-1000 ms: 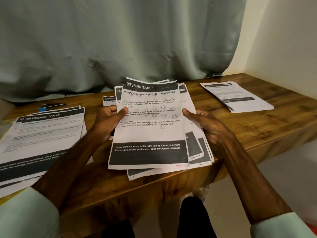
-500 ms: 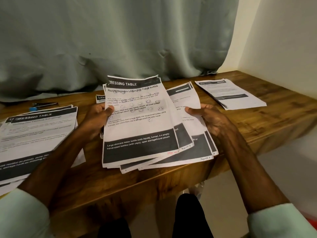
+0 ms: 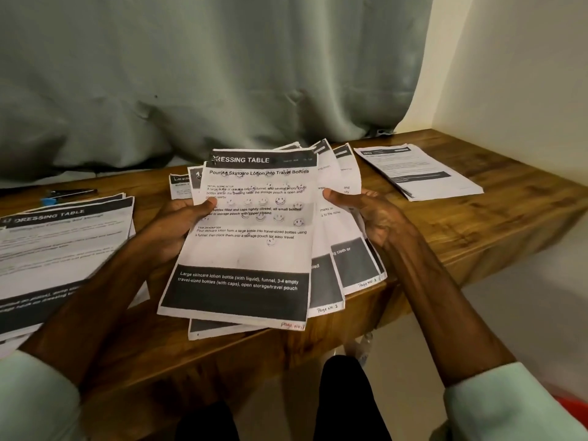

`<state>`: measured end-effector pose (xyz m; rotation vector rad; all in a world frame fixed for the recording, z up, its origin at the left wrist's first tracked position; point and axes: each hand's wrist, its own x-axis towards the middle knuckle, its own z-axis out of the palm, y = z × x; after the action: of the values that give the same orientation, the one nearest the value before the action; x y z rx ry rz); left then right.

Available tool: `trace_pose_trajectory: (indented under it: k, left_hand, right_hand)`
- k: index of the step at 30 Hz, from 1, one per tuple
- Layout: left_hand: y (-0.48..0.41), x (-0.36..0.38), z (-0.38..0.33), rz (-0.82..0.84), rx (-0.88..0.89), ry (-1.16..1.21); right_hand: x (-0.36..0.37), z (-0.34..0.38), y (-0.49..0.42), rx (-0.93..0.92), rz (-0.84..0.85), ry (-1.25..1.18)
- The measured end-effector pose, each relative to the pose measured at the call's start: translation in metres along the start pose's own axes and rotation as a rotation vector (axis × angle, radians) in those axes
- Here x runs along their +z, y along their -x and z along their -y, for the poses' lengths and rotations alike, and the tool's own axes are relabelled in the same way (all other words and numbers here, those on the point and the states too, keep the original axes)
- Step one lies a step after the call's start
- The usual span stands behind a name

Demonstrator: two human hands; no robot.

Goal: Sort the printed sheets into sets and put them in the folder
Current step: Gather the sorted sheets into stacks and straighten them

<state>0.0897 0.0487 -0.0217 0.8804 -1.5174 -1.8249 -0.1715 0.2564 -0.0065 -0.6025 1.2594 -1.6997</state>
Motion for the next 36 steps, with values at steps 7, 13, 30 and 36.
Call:
trace_pose_trajectory:
  k: [7,13,30,36]
  left_hand:
    - [0.007,0.005,-0.003,0.068,-0.032,0.071]
    - [0.005,-0.001,-0.01,-0.065,0.032,-0.028]
    - [0.005,-0.047,-0.036,-0.151,-0.008,0.079]
    - [0.003,-0.048,-0.033,-0.136,-0.013,0.083]
  right_hand:
    - [0.012,-0.011,0.0,-0.043,-0.008,-0.049]
    - [0.009,-0.01,0.005,-0.04,-0.04,0.044]
    - [-0.064,0.033,-0.002,-0.297,-0.482,0.936]
    - [-0.074,0.036,-0.014,-0.152,-0.488,0.985]
